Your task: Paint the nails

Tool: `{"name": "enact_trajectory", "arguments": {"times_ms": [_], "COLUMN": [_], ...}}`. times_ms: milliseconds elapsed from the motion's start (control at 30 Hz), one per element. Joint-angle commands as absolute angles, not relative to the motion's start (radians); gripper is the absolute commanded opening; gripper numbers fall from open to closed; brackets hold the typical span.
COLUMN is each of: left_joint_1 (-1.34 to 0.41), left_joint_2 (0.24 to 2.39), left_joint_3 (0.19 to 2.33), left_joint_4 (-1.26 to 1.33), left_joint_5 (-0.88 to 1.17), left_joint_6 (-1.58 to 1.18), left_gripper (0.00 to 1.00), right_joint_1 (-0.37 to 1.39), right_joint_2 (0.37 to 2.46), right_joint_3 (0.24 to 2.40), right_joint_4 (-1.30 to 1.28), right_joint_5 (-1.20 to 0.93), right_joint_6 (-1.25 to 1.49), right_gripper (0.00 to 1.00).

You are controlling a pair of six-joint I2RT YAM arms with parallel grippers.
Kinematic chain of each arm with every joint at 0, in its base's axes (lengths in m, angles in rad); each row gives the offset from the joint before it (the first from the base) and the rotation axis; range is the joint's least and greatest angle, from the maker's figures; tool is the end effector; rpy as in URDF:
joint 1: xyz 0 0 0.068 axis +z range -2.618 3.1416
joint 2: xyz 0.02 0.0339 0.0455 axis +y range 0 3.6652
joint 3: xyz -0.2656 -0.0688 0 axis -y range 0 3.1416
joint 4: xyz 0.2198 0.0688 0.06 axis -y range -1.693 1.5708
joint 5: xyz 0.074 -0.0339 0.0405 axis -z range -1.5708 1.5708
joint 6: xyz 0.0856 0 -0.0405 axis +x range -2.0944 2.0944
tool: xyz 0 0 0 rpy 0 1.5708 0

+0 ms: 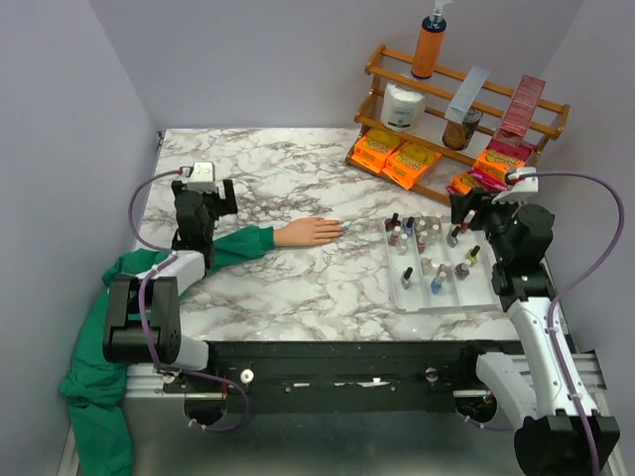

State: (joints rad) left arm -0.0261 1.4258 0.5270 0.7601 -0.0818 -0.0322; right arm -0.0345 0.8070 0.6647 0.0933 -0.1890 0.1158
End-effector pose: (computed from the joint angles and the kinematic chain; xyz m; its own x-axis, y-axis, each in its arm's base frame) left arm 0.3233 -0.0014 0.2196 -0.1364 -0.0285 -0.9902 -0.0593 0.9980 -0.0206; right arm 0.2207 0.0085 0.3258 -0.0664 0.1158 -0.9910 -0.1470 0.9813 0.1245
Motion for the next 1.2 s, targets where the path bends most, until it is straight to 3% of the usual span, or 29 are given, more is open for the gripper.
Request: {"name": "enact_trajectory", "arguments": {"times_ms": [0,100,267,667,800,1167], "left_joint_1": [-0.009,-0.009,-0.009,-0.009,-0.009,-0.009], "left_joint_2": [1.353,1.371,1.364,1.376,1.384,1.413], "left_joint_3": [0.745,0.897,1.005,1.005,1.012,1.051], "left_joint_4": [0.332,0.094,-0.078,-0.057,-0.058,-0.110], "left_joint_5": [0.192,0.236,0.245,0.236,0.201,0.179], "left_joint_6": [0.011,0.035,0.060,0.046,0.064,0.080], "left_gripper": [0.99,0.99,0.98,0.98,0.98,0.98], "right_joint_1": [0.044,0.150,0.281,0.313,0.311,0.313], "right_joint_2": [0.756,0.762,0.801,0.839,0.848,0.933], "right_joint_3": [0.724,0.750,0.747,0.666,0.650,0.635], "right_joint_4": [-0.411,-0.563,-0.730,-0.746,-0.700,-0.621], "right_joint_5": [0.003,0.116,0.176,0.249,0.247,0.252], "right_joint_6": [0.231,0.277,0.434,0.560,0.548,0.511], "right_gripper": [0.77,0.87,0.88,0.70,0.59,0.52]}}
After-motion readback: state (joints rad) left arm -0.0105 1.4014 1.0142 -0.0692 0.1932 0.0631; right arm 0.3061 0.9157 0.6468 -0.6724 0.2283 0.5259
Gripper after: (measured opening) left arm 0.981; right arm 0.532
